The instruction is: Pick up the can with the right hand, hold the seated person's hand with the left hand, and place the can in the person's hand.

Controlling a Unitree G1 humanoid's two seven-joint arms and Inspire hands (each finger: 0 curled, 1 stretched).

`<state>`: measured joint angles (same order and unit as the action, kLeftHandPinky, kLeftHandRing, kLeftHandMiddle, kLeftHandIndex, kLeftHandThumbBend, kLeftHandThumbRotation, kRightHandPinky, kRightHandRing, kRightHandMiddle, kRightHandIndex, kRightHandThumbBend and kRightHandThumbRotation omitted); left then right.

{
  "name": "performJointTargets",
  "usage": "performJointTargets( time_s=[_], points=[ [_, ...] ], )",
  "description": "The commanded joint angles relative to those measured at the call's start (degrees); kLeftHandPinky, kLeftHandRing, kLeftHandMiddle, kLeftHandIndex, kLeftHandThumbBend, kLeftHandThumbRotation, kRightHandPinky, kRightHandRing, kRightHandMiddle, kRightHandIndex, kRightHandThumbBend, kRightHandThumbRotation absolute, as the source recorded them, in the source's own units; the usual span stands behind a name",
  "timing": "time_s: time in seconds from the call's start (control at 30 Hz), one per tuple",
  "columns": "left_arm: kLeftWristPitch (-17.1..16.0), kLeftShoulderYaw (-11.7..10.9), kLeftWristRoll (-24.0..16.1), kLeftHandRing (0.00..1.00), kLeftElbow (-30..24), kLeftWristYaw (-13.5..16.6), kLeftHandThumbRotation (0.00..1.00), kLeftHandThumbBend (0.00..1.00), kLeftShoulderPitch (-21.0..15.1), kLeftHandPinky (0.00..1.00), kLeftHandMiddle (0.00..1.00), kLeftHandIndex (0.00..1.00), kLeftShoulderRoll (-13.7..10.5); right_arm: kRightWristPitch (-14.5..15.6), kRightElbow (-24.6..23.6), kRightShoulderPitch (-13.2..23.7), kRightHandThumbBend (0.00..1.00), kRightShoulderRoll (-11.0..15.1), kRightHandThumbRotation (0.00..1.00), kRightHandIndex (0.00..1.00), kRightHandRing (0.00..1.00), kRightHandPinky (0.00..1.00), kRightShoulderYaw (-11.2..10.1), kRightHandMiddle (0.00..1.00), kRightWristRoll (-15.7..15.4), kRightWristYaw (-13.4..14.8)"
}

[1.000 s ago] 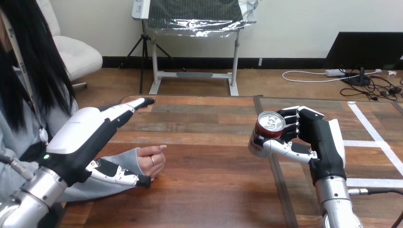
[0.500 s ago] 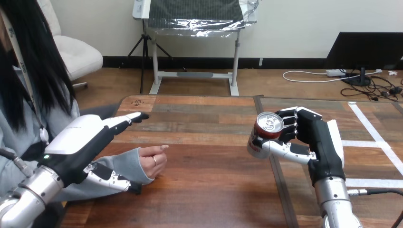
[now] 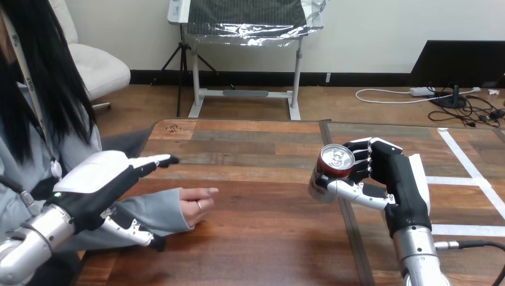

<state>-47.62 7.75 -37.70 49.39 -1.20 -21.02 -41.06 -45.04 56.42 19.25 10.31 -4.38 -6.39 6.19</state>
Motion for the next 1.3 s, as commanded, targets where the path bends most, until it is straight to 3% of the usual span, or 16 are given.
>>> performJointTargets(
  time_s=[0.0,0.63,1.27],
  points=[
    [0.73,2.28,-1.16,0.86,3.31,1.62,0.31,1.0,-6.4,0.81,0.87,0.89,-1.28,-2.15,-4.53,2.46,0.81,-0.38,0.0,0.51,0.41,0.36,-0.51,0.48,1.48,-0.37],
    [3.26,8.76,-4.74,0.84,12.46,5.7,0.32,1.0,-11.27,0.78,0.85,0.86,-0.49,-1.72,-8.09,0.57,0.81,-0.46,0.0,0.51,0.41,0.35,-0.39,0.47,1.81,-1.17],
    [3.83,11.72,-4.84,0.83,15.18,9.9,0.29,1.0,-11.75,0.76,0.83,0.84,1.08,-1.09,-10.6,-0.87,0.81,-0.56,0.0,0.51,0.4,0.35,-0.34,0.47,2.31,-1.97]
  ],
)
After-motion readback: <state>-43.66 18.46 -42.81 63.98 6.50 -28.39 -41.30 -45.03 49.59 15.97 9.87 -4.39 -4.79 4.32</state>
